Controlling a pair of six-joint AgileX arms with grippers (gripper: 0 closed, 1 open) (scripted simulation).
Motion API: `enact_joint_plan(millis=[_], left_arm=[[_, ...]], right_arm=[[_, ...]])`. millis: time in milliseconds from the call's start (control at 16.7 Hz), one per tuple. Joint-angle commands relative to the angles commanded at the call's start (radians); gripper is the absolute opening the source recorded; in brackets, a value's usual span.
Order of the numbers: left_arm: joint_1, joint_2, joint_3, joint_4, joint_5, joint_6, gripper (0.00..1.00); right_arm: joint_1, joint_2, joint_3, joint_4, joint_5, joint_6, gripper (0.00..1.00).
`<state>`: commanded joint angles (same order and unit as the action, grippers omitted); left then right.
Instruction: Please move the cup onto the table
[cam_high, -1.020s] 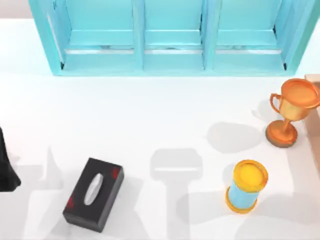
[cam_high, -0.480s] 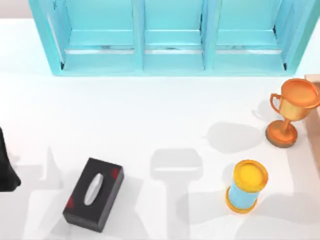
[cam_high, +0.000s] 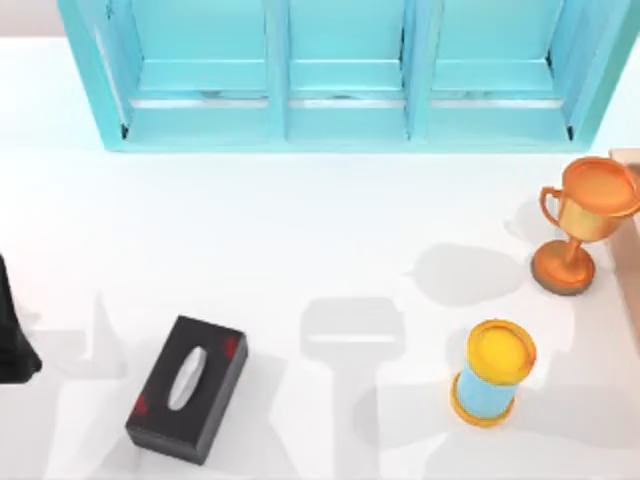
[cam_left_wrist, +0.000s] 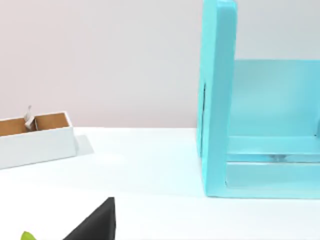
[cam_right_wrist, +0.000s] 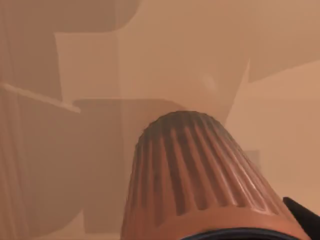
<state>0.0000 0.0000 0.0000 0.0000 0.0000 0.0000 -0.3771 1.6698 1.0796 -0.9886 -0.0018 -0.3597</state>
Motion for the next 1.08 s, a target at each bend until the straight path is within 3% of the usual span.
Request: enact_joint_plan(millis=[480,900,1080], left_arm=[[0.000,0.000,0.000,0.000,0.000,0.000,1.00],[0.000,0.000,0.000,0.000,0.000,0.000,1.00],[0.000,0.000,0.000,0.000,0.000,0.000,1.00]], right_arm=[[0.279,-0.137,0.177,-0.312,-0.001,0.271,0.00],[0.299,-0.140,0.186,-0.315,-0.004,0.296,0.00],[0.395,-0.133,0.218,-0.271,-0.011,0.389,0.00]])
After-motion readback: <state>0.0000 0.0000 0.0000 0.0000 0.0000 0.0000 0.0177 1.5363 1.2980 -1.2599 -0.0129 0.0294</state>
